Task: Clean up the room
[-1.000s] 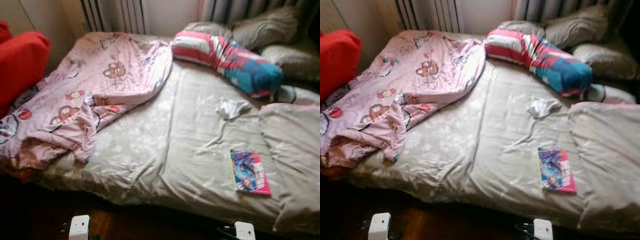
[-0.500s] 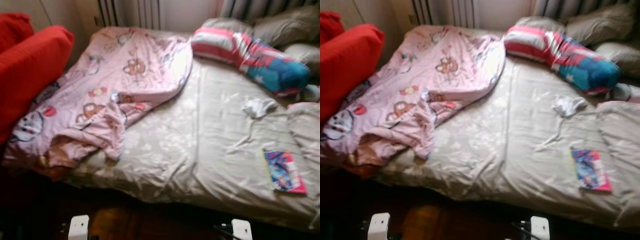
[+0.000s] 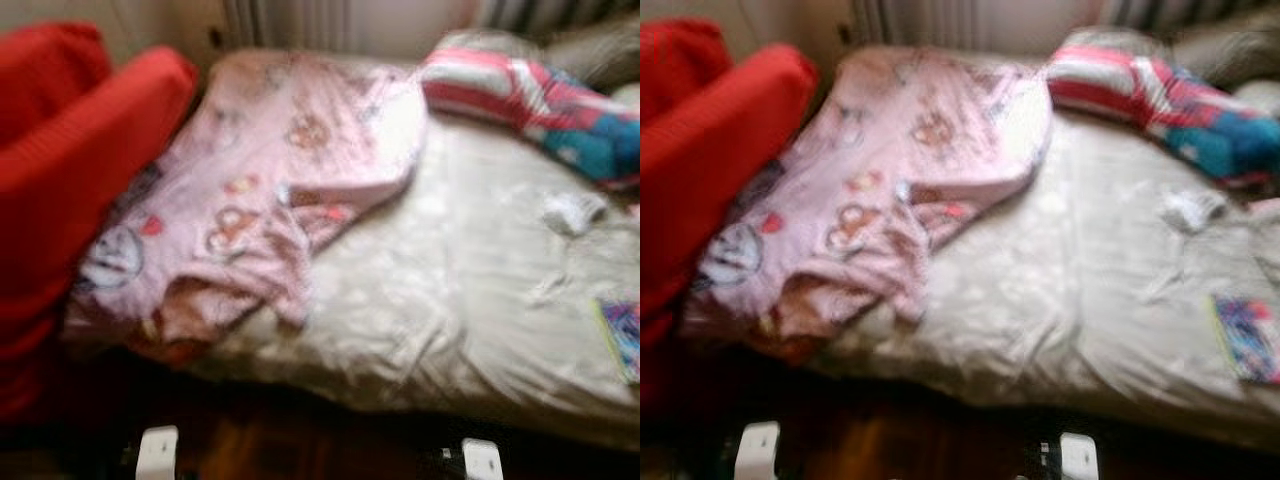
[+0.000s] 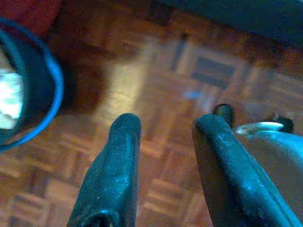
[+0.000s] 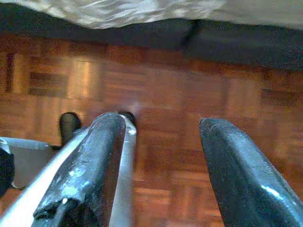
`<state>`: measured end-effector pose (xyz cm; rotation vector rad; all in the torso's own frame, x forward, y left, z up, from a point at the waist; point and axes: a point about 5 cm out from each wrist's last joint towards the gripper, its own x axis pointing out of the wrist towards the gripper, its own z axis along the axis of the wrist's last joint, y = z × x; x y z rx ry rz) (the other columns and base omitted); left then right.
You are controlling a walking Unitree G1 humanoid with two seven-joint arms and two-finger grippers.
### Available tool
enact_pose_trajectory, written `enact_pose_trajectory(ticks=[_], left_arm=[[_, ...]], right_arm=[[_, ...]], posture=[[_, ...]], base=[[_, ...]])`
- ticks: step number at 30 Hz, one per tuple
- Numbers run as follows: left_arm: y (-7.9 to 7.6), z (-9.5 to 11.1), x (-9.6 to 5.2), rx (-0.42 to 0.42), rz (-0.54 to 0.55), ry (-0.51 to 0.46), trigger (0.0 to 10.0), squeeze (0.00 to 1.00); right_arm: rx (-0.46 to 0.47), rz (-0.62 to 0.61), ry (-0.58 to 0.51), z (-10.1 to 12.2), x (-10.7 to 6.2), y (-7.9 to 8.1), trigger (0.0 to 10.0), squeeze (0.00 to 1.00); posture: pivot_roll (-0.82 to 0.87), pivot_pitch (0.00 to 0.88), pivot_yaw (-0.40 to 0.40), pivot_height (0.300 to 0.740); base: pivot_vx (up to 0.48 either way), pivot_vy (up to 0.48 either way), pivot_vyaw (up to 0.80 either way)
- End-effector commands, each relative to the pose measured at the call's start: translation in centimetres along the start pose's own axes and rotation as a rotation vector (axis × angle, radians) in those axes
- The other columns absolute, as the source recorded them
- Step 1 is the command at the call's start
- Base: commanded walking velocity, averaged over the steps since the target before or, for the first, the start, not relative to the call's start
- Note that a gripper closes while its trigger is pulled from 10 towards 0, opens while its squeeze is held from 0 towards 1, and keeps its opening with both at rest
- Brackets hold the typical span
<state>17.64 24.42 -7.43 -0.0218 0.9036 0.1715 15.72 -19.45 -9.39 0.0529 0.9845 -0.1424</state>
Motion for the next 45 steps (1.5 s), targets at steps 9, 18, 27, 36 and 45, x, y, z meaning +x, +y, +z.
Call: enact_pose_trajectory(ticks=[9,18,27,36,45], left_arm=[[-0.4,-1.0,-0.1,-0.002,-0.011,0.034,10.0,0.0],[-0.5,-0.9,-0.1,-0.002,-0.015,0.023,10.0,0.0],[-0.6,-1.0,-0.1,0.002,-0.021,0.029,10.0,0.0],[-0.6,-0.6,0.0,-0.001,-0.014,0.018,10.0,0.0],[-0.7,-0.7,0.0,-0.013,-0.016,0.025,10.0,0.0]], right_arm=[[0.0,-0.016,0.048,-1.5,-0.3,-0.7,10.0,0.0],[-0.016,-0.012,0.047,-1.5,-0.3,-0.7,10.0,0.0],[-0.026,0.026,0.042,-1.4,-0.3,-0.4,10.0,0.0],[-0.081,0.043,0.056,-1.9,-0.4,0.3,10.0,0.0],[-0.089,0.049,0.058,-2.0,-0.4,0.4,10.0,0.0]], posture=[[-0.05,0.171,0.033,0.74],[-0.05,0.151,0.035,0.74],[-0.06,0.123,0.039,0.74],[-0.05,0.136,0.036,0.74],[-0.05,0.14,0.035,0.74]], base=[[0.0,0.407,0.0],[0.0,0.0,0.0],[0.0,0.0,0.0],[0.0,0.0,0.65],[0.0,0.0,0.7]])
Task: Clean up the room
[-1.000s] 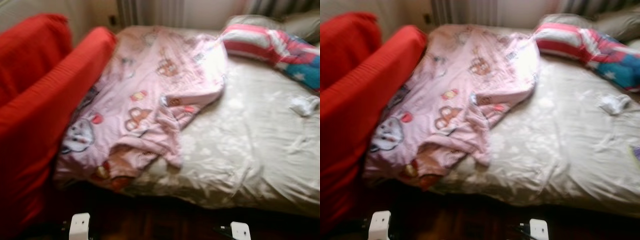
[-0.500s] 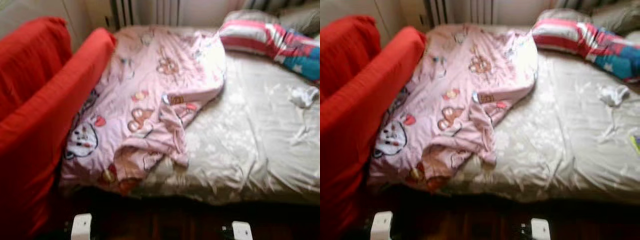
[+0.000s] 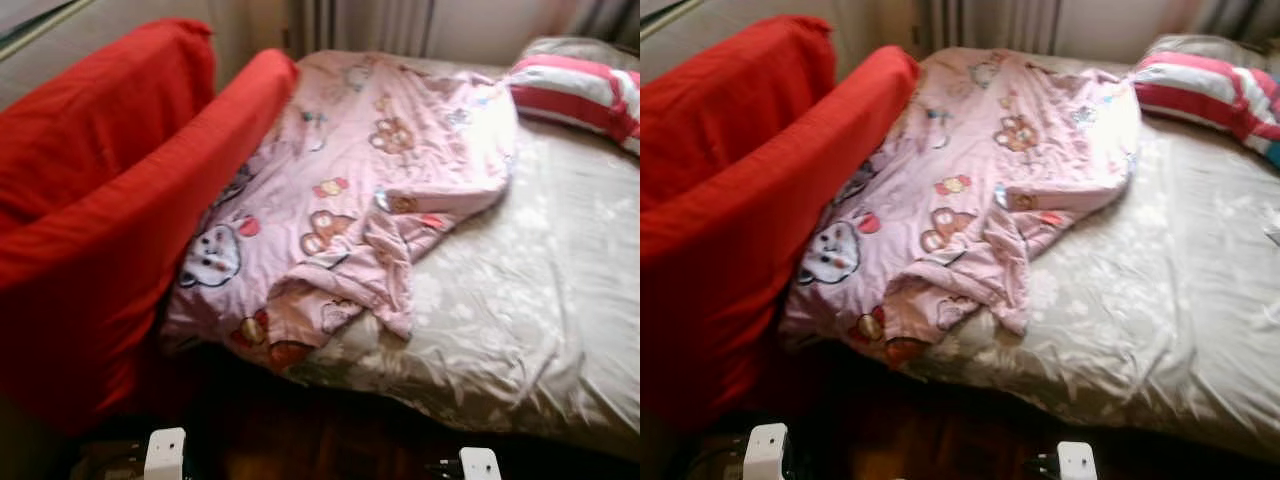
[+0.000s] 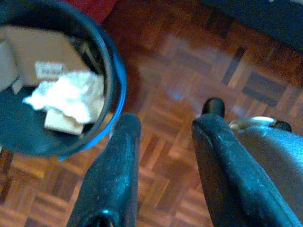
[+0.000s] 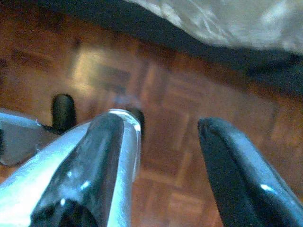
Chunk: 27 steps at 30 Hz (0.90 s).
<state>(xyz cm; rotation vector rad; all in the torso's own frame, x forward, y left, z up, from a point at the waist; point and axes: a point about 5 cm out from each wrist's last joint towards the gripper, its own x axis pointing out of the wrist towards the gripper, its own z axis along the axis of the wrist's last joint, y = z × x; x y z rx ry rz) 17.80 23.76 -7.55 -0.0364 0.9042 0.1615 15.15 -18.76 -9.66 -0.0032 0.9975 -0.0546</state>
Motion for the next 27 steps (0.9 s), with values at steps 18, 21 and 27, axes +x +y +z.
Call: enact_pose_trajectory(ticks=[18,21,27], left_arm=[[-0.3,-0.8,-0.1,-0.011,-0.022,0.021,10.0,0.0],[-0.4,-0.8,-0.1,-0.011,-0.023,0.022,10.0,0.0],[-0.4,-0.9,-0.1,-0.011,-0.025,0.025,10.0,0.0]], right_arm=[[0.035,-0.029,0.017,-0.9,-0.2,-0.3,10.0,0.0],[0.045,-0.04,0.007,-0.7,-0.2,-0.4,10.0,0.0],[0.041,-0.045,-0.011,-0.2,-0.1,-0.5,10.0,0.0]], posture=[[-0.05,0.143,0.03,0.74],[-0.05,0.146,0.029,0.74],[-0.05,0.144,0.029,0.74]], base=[[0.0,0.0,0.15],[0.085,0.0,0.0],[0.277,0.0,0.0]])
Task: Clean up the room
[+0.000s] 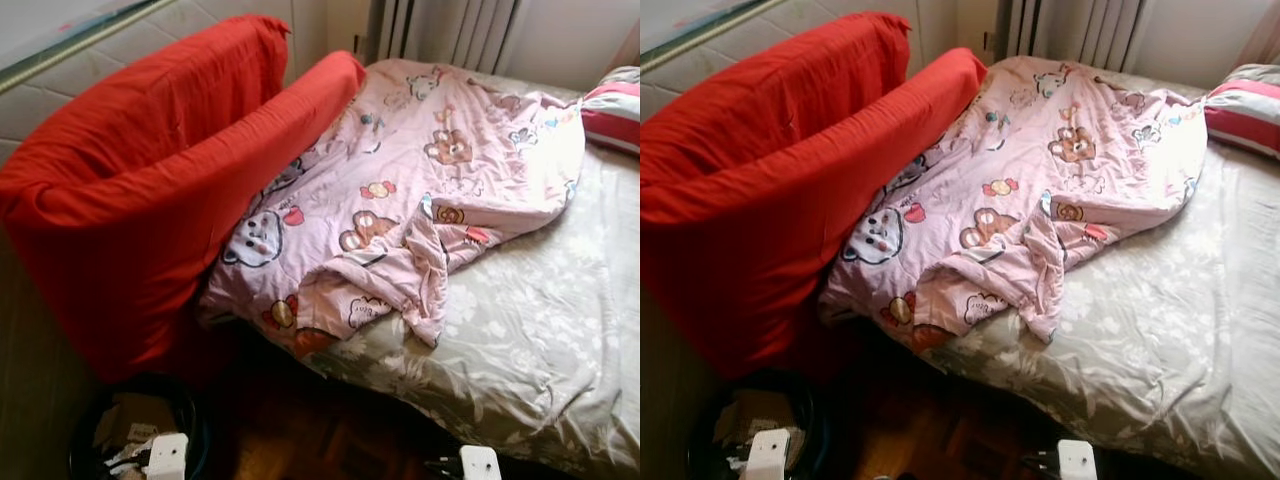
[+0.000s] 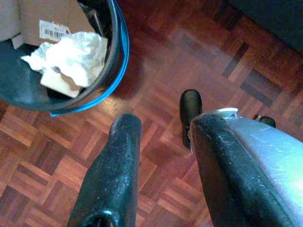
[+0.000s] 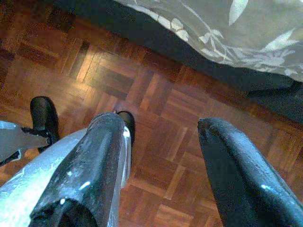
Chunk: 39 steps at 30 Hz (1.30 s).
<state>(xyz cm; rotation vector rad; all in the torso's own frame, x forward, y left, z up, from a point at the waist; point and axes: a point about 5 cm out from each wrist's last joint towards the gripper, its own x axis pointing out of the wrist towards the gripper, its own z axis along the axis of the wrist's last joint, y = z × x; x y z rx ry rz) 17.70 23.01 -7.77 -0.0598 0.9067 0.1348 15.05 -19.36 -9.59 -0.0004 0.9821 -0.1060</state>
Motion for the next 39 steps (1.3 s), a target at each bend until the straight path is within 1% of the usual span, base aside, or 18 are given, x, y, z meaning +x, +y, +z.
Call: enact_pose_trajectory(ticks=[1,6,9,11,14,15,21,26,29,35,39], left_arm=[[0.4,-0.6,-0.2,-0.003,0.008,0.021,10.0,0.0],[0.4,-0.6,-0.2,-0.002,0.009,0.022,10.0,0.0],[0.4,-0.6,-0.2,-0.003,0.012,0.023,10.0,0.0],[0.3,-0.7,-0.2,-0.002,0.012,0.024,10.0,0.0],[0.3,-0.6,-0.2,-0.002,0.011,0.024,10.0,0.0],[0.3,-0.6,-0.2,-0.002,0.011,0.024,10.0,0.0],[0.3,-0.6,-0.2,0.0,0.012,0.022,10.0,0.0],[0.4,-0.4,-0.1,-0.004,0.016,0.009,10.0,0.0],[0.4,-0.2,-0.1,-0.002,0.018,-0.002,10.0,0.0],[0.4,0.1,-0.1,0.0,0.017,-0.012,10.0,0.0],[0.4,0.5,0.0,0.004,0.016,-0.03,10.0,0.0]], right_arm=[[0.014,-0.002,0.002,-0.1,0.0,0.1,10.0,0.0],[0.012,0.0,0.0,-0.1,0.0,0.2,10.0,0.0],[-0.01,0.015,-0.015,0.2,0.0,0.5,10.0,0.0],[-0.01,0.019,-0.018,0.2,0.0,0.6,10.0,0.0],[0.001,0.019,-0.022,0.3,0.1,0.8,10.0,0.0],[0.02,0.014,-0.022,0.3,0.1,0.8,10.0,0.0],[0.022,0.016,-0.052,1.1,0.2,0.9,10.0,0.0],[0.053,0.014,-0.091,2.1,0.3,0.8,10.0,0.0],[0.079,0.011,-0.126,3.2,0.5,0.7,10.0,0.0],[0.089,-0.005,-0.135,3.7,0.6,0.6,10.0,0.0],[0.114,-0.018,-0.172,4.7,0.6,0.3,10.0,0.0]], posture=[[-0.05,0.143,0.029,0.74],[-0.05,0.144,0.028,0.74],[-0.05,0.145,0.029,0.74],[-0.05,0.145,0.029,0.74],[-0.05,0.148,0.029,0.74],[-0.05,0.149,0.028,0.74],[-0.05,0.158,0.028,0.74],[-0.05,0.164,0.03,0.74],[-0.05,0.164,0.03,0.74],[-0.05,0.163,0.029,0.74],[-0.05,0.164,0.03,0.74]], base=[[0.292,0.0,0.0],[0.297,0.0,0.0],[0.318,0.0,0.0],[0.33,0.0,0.58],[0.328,0.0,0.7],[0.33,0.0,0.0],[0.301,0.0,0.0],[0.0,0.0,0.0],[0.0,0.0,0.0],[0.0,0.0,0.0],[0.0,0.0,0.0]])
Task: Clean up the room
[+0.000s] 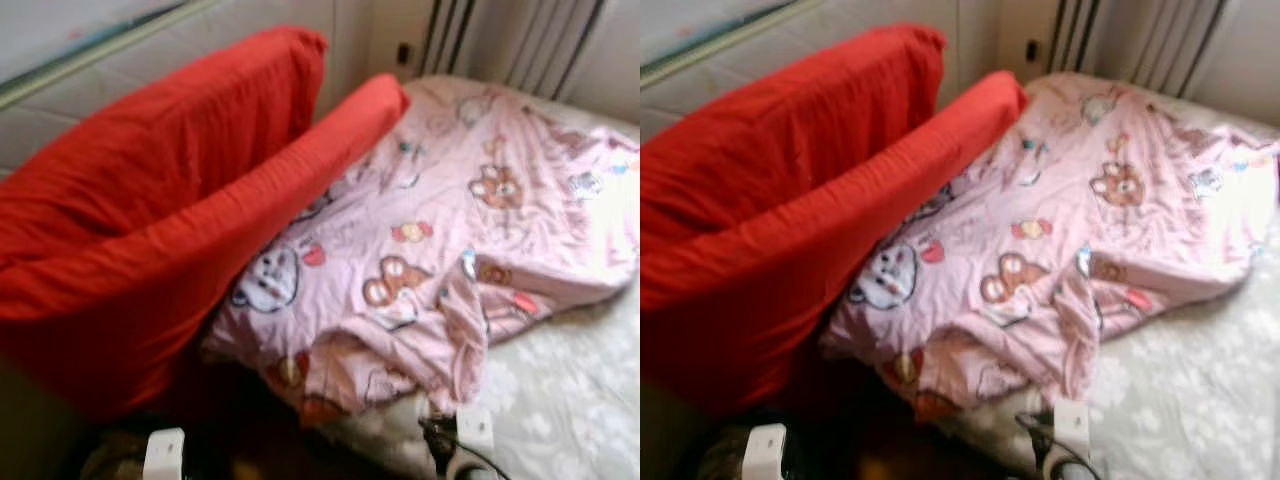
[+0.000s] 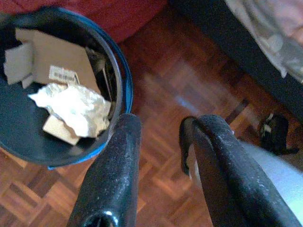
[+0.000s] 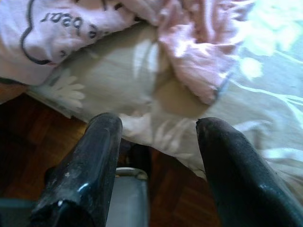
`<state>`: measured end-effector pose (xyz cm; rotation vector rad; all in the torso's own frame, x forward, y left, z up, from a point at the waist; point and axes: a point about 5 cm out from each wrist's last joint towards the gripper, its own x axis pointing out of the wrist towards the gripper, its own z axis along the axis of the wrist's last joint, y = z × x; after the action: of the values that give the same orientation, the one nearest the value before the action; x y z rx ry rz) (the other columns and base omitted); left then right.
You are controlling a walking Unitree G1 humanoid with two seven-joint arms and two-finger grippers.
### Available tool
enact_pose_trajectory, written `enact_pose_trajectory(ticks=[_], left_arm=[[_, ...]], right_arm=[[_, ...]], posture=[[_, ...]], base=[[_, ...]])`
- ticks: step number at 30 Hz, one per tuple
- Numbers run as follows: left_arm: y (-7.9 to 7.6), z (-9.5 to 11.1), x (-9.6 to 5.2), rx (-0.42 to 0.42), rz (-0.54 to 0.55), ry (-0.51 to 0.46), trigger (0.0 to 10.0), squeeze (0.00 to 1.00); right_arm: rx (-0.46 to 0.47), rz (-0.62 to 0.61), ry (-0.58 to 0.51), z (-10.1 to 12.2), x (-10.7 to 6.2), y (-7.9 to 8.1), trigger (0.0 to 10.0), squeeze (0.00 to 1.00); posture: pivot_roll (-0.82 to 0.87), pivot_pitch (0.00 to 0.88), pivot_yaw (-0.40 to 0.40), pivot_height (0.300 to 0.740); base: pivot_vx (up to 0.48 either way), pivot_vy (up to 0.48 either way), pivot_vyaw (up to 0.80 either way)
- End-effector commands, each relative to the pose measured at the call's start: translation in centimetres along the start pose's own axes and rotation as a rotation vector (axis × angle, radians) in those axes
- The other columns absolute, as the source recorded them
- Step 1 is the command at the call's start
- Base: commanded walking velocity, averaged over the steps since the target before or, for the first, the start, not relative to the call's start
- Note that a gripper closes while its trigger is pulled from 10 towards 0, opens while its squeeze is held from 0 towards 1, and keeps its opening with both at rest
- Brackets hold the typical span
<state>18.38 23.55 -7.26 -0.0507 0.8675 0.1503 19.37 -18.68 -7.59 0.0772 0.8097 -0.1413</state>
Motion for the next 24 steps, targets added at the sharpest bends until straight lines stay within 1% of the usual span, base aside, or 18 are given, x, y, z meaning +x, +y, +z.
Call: enact_pose_trajectory(ticks=[1,4,6,7,10,12,13,14,15,16,18,21,24], left_arm=[[-0.1,-0.2,0.0,0.005,0.0,-0.001,10.0,0.0],[-0.2,1.3,0.2,0.002,-0.001,-0.069,10.0,0.0],[-0.2,1.6,0.2,0.0,-0.001,-0.084,10.0,0.0],[-0.2,3.0,0.4,-0.003,-0.004,-0.14,10.0,0.0],[-0.4,5.0,0.5,-0.007,-0.013,-0.225,10.0,0.0],[-0.6,7.2,0.5,0.006,-0.027,-0.314,10.0,0.0],[-0.6,7.2,0.5,0.006,-0.027,-0.314,10.0,0.0],[-0.7,7.9,0.4,0.011,-0.027,-0.348,10.0,0.0],[-1.0,9.8,0.1,-0.017,-0.044,-0.452,10.0,0.0],[-1.0,9.8,0.1,-0.017,-0.044,-0.452,10.0,0.0],[-1.6,11.1,-0.3,-0.02,-0.067,-0.546,10.0,0.0],[-2.0,11.4,-0.4,-0.017,-0.073,-0.57,10.0,0.0],[-2.4,11.5,-0.3,-0.016,-0.073,-0.575,10.0,0.0]], right_arm=[[0.024,-0.033,-0.022,0.4,0.0,-0.7,10.0,0.0],[0.055,-0.065,-0.089,2.0,0.3,-1.2,10.0,0.0],[0.061,-0.068,-0.102,2.2,0.3,-1.2,10.0,0.0],[0.07,-0.07,-0.155,3.4,0.4,-1.4,10.0,0.0],[0.072,-0.068,-0.241,5.4,0.6,-1.5,10.0,0.0],[0.045,-0.063,-0.322,7.1,0.6,-1.5,10.0,0.0],[0.045,-0.063,-0.322,7.1,0.6,-1.5,10.0,0.0],[0.039,-0.061,-0.345,7.5,0.5,-1.5,10.0,0.0],[0.046,-0.048,-0.41,8.5,0.4,-1.4,10.0,0.0],[0.046,-0.048,-0.41,8.5,0.4,-1.4,10.0,0.0],[0.042,-0.029,-0.471,9.2,0.1,-1.2,10.0,0.0],[0.043,-0.028,-0.49,9.3,0.0,-1.2,10.0,0.0],[0.035,-0.043,-0.483,9.1,0.0,-1.3,10.0,0.0]], posture=[[-0.05,0.168,0.03,0.74],[-0.05,0.172,0.029,0.74],[-0.05,0.172,0.029,0.74],[-0.05,0.179,0.026,0.74],[-0.05,0.181,0.025,0.74],[-0.05,0.184,0.024,0.74],[-0.05,0.184,0.024,0.74],[-0.06,0.189,0.023,0.74],[-0.06,0.193,0.022,0.74],[-0.06,0.193,0.022,0.74],[-0.06,0.2,0.017,0.74],[-0.06,0.199,0.016,0.74],[-0.06,0.194,0.014,0.74]], base=[[0.0,0.0,0.0],[0.0,0.0,0.0],[0.0,0.0,0.0],[0.0,0.0,0.0],[0.0,0.0,0.0],[0.0,0.0,0.0],[0.0,0.0,0.0],[0.0,0.0,0.0],[0.0,0.0,0.0],[0.0,0.0,0.0],[0.0,0.0,0.0],[0.0,0.0,0.0],[0.0,0.0,0.0]])
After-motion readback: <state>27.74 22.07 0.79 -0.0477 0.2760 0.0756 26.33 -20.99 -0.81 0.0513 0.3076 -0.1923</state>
